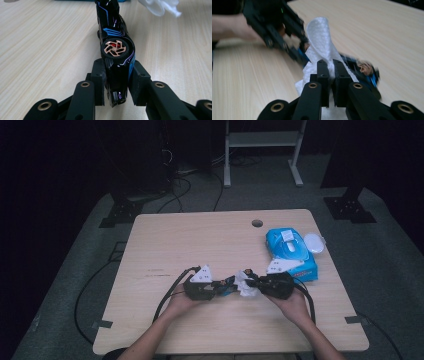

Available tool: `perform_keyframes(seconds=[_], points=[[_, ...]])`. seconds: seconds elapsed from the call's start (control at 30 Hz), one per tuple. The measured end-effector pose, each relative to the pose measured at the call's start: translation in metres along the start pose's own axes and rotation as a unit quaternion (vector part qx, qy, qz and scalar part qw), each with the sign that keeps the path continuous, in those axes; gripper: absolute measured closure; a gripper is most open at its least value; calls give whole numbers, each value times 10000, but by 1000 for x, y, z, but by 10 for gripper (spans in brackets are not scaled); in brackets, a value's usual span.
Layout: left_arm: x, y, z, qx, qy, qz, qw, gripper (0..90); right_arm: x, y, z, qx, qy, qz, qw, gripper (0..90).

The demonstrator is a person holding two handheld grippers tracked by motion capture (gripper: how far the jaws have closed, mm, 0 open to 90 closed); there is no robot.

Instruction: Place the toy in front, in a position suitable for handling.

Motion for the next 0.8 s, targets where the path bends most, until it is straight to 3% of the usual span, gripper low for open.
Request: perform_keyframes(seconds=[0.1,0.27,0.4,0.6,0.67,0.73,0.8], points=[[0,0,0,-1,1,-21,10000,688,-18,-31,9,-102,-26,69,9999,847],[2,2,2,-26,24,-28,10000,688,-21,-65,16,-202,-23,370,9991,846],[4,4,4,-29,68,-79,9999,688,-22,-65,12,-112,36,348,9993,846],[4,4,4,-35,35,-34,10000,688,-17,-45,-11,475,67,450,9978,845],[4,4,4,-17,63,-31,10000,688,-15,-40,-19,570,28,434,9974,845],[4,4,4,-10,78,-38,10000,688,-14,-39,-21,547,-58,378,9978,845],[5,4,5,11,119,-88,9999,688,-15,-44,-14,487,44,349,9982,844]])
Point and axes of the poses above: each handheld gripper's, and its own axes: y roughly backward along the jaws, x roughly out of its underside, z roughly to its left, the point moved 5 cm from there along -y, roughly forward along the jaws, and after that the axes turned 5 degrees about -y, right-handed, at the moved point
